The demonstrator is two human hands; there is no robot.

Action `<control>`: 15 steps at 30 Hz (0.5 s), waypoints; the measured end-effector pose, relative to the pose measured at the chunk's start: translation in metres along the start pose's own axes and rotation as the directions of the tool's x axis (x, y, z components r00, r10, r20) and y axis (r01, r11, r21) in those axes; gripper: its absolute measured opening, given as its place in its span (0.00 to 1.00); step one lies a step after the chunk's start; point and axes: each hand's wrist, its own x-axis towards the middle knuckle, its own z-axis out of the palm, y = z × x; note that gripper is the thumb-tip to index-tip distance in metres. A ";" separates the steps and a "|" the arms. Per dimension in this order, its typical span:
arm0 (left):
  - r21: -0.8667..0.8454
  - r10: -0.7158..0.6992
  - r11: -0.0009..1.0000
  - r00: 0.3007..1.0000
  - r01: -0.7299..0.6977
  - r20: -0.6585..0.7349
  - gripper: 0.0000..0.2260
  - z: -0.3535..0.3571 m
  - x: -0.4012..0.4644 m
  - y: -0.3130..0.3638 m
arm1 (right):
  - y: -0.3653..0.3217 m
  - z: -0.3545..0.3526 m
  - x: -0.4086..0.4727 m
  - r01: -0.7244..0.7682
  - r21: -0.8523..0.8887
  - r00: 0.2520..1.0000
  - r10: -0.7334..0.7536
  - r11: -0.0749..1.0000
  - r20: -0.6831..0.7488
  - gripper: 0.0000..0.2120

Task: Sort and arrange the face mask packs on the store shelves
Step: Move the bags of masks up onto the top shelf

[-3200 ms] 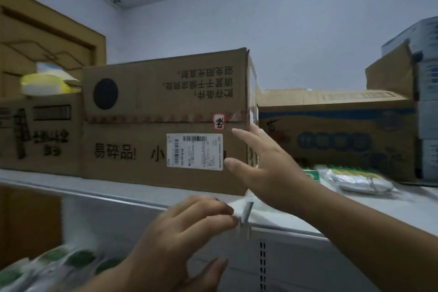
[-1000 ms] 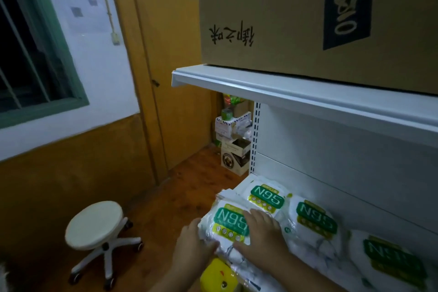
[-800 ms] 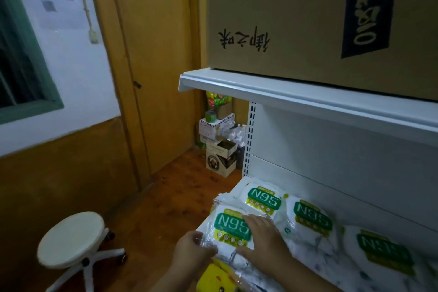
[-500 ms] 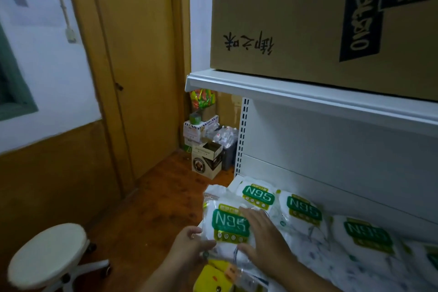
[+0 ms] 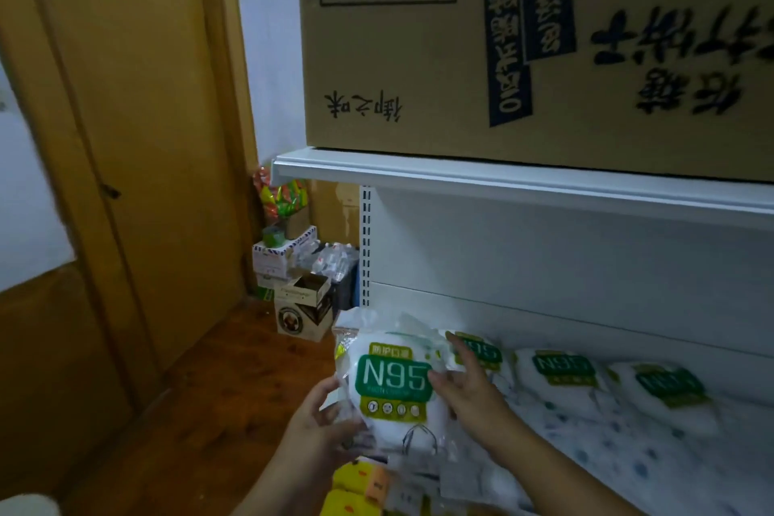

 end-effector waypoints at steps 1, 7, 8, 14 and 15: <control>-0.004 -0.011 1.000 1.000 0.011 0.022 0.27 0.006 0.000 -0.001 | -0.002 -0.006 -0.006 0.004 0.039 0.999 -0.003 0.999 -0.040 0.28; 0.076 -0.094 0.994 0.980 0.082 0.177 0.29 0.047 0.008 -0.023 | -0.013 -0.057 -0.061 0.074 0.003 0.966 -0.071 0.997 -0.248 0.32; 0.093 -0.091 0.993 0.978 0.074 0.189 0.29 0.054 0.010 -0.030 | -0.013 -0.066 -0.070 0.069 -0.015 0.954 -0.071 0.997 -0.291 0.33; 0.215 -0.075 0.977 0.961 0.017 0.265 0.26 0.099 0.018 -0.065 | -0.002 -0.106 -0.119 0.057 -0.102 0.900 -0.095 0.993 -0.425 0.29; 0.234 -0.079 0.972 0.955 0.010 0.286 0.26 0.108 0.017 -0.069 | -0.001 -0.113 -0.129 0.059 -0.104 0.896 -0.099 0.993 -0.434 0.29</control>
